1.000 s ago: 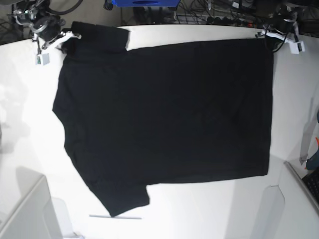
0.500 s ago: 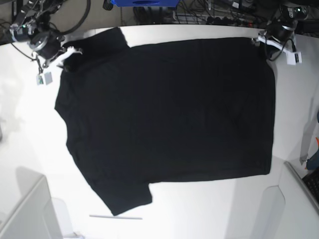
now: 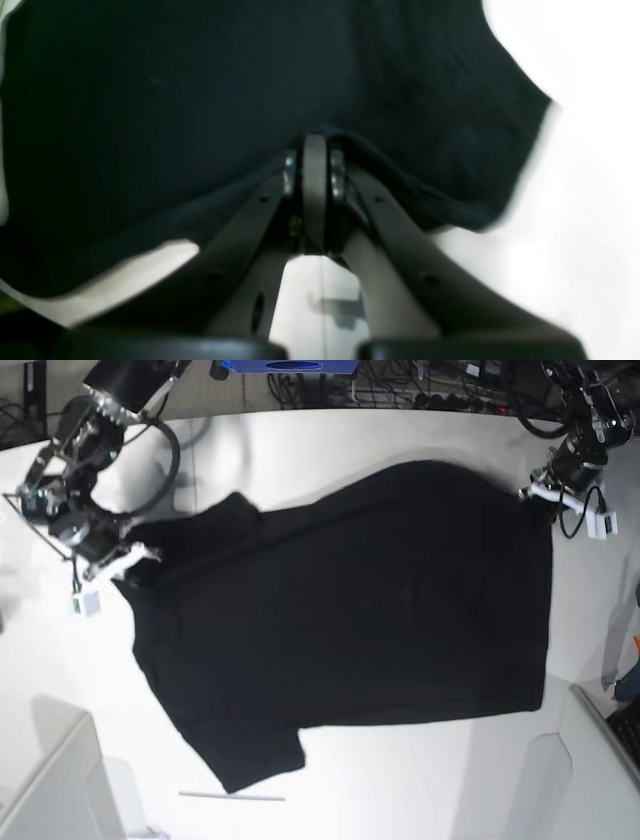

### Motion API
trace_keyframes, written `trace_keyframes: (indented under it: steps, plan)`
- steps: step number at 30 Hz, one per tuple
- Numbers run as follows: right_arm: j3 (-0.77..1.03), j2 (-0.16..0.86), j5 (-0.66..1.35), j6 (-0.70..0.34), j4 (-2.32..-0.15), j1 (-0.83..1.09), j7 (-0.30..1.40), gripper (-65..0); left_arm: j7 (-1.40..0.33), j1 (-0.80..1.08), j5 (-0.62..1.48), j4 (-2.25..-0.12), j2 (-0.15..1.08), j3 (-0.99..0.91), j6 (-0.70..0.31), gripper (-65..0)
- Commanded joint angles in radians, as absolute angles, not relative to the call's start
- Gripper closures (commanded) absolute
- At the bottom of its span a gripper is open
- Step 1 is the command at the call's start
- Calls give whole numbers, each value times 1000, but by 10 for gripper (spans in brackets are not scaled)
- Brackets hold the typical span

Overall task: Fold the T-shirt properly
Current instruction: 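Grasp the shoulder corners with both grippers and lift the shirt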

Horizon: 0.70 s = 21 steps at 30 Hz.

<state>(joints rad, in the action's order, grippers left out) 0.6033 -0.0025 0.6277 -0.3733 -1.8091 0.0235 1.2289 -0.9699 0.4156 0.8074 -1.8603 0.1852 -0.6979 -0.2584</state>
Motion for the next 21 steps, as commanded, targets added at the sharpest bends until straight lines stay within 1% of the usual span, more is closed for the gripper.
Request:
trace_keyframes:
  steps: [1, 3, 7, 12, 16, 21]
  plan:
    - [599, 7, 647, -364, -1804, -8, 1213, 0, -957, 395, 812, -1868, 189, -705, -259, 0]
    - [598, 7, 647, -351, -1764, -56, 1211, 0, -969, 351, 792, -1842, 189, -705, -255, 0]
    - [598, 8, 647, -314, -1679, -140, 1201, 0, -983, 268, 780, -1765, 191, -705, -196, 0]
    - [588, 36, 645, -285, -1572, -199, 1133, 0, -983, 191, 780, -1701, 191, -705, -193, 0]
    - [556, 74, 645, -285, -1489, -209, 1061, 0, -983, 143, 780, -1653, 193, -700, -171, 0]
    - [522, 91, 645, -285, -1422, -211, 997, 0, -984, 90, 780, -1610, 193, -694, -165, 0]
